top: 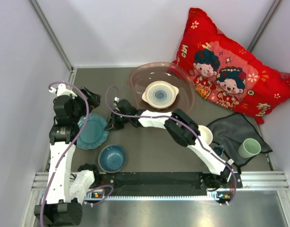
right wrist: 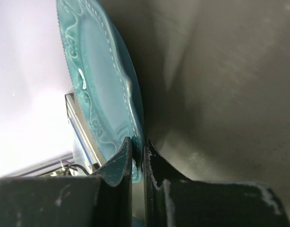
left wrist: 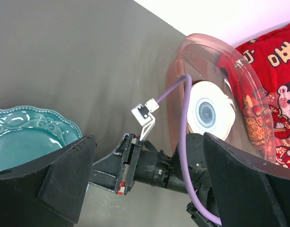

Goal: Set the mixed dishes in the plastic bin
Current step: Pick up the plate at the center of the board.

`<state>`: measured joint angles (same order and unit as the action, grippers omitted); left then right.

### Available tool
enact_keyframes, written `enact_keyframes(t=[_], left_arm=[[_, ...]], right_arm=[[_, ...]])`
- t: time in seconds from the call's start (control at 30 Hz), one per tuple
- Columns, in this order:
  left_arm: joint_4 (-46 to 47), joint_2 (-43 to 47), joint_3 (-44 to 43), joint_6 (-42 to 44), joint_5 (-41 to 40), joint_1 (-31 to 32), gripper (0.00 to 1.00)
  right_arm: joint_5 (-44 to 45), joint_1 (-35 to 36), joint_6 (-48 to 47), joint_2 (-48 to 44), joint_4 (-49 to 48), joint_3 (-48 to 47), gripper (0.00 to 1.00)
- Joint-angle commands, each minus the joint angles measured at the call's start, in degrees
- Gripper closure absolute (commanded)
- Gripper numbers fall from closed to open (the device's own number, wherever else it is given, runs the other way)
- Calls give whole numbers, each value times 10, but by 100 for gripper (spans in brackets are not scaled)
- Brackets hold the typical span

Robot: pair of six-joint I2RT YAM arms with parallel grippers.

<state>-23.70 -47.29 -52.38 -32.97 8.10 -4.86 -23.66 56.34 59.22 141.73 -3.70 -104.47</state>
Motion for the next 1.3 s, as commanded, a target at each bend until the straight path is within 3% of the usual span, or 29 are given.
enact_keyframes(t=[0.0,1.27], left_arm=[[9,14,-2,4,-5,-3,1],[15,18,10,1,-8,-4,1]], right_arm=[[27,-4,-86,-36,70,-38,100],[18,-114,-107,-180,92,-44,100]])
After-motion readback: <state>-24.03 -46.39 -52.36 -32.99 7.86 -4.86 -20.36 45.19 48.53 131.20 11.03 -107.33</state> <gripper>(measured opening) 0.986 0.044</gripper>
